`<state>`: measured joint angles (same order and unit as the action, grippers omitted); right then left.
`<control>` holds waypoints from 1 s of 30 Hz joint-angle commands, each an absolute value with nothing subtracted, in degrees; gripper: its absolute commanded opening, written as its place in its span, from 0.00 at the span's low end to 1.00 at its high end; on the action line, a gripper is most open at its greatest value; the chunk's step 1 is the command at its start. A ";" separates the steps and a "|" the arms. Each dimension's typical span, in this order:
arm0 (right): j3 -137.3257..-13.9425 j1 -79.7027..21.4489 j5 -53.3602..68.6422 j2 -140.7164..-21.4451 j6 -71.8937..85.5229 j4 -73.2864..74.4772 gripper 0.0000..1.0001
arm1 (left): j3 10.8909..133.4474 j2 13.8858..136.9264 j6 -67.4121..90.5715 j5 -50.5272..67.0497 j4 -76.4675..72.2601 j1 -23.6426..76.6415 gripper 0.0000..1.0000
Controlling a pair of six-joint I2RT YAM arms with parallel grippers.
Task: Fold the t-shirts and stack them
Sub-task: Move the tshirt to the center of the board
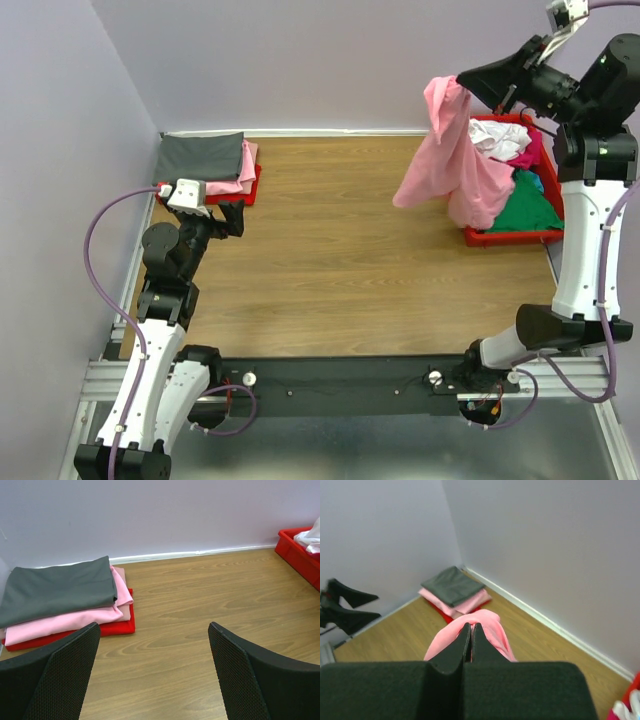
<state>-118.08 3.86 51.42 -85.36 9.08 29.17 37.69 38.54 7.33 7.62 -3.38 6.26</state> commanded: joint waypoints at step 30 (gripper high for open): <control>-82.64 -14.41 42.83 -82.36 -3.15 23.28 0.69 | 35.33 35.59 7.03 17.22 -8.17 6.24 0.95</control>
<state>-89.34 -13.08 50.74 -85.89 6.87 18.74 36.05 34.65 7.11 11.97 -5.98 6.26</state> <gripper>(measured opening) 0.548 0.955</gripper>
